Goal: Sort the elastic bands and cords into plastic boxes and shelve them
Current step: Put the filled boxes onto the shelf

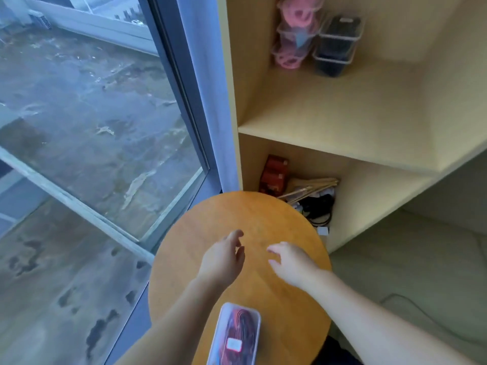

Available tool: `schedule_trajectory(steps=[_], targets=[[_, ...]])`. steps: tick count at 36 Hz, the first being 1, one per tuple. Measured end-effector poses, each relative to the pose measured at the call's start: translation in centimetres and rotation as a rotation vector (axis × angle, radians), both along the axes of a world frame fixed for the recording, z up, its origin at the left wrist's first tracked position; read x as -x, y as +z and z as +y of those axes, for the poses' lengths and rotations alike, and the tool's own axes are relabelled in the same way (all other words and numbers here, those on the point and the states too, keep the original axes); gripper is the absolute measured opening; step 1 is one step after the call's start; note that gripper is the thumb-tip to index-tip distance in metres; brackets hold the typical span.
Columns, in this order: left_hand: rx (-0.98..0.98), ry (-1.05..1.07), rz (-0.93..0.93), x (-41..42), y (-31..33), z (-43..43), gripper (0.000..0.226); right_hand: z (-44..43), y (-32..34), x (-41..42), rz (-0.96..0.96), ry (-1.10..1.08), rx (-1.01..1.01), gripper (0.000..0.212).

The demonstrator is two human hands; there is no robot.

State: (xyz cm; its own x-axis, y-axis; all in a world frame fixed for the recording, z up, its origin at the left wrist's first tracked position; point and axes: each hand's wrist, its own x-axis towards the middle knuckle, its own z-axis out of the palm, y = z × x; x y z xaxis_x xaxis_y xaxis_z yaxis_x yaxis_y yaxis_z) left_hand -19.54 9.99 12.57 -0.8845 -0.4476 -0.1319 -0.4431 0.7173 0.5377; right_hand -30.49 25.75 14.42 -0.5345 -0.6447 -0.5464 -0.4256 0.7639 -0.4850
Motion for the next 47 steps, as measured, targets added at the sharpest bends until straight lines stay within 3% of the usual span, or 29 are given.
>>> schedule_trajectory(steps=[9,19,26,33,38,47], targets=[[-0.071,0.084,-0.159,-8.0,-7.1,2.4,0.04,1.0,-6.3,-6.4,-0.058,0.047,-0.085,0.045],[-0.07,0.288,-0.238,-14.0,-9.2,5.1,0.04,1.2,-8.9,-9.0,0.014,0.266,-0.075,0.052],[-0.061,0.396,-0.315,-17.5,-11.4,9.2,0.037,3.7,-11.2,-10.7,0.006,0.334,-0.179,0.056],[-0.08,0.493,-0.405,-18.4,-13.6,10.8,0.053,5.4,-13.9,-13.3,-0.096,0.256,-0.17,0.073],[-0.094,0.501,-0.457,-18.4,-14.7,10.4,0.051,5.3,-15.5,-14.8,-0.242,0.144,-0.08,0.061],[-0.216,0.505,-0.407,-17.4,-14.5,9.9,0.043,4.8,-16.3,-13.7,-0.264,-0.07,-0.003,0.043]])
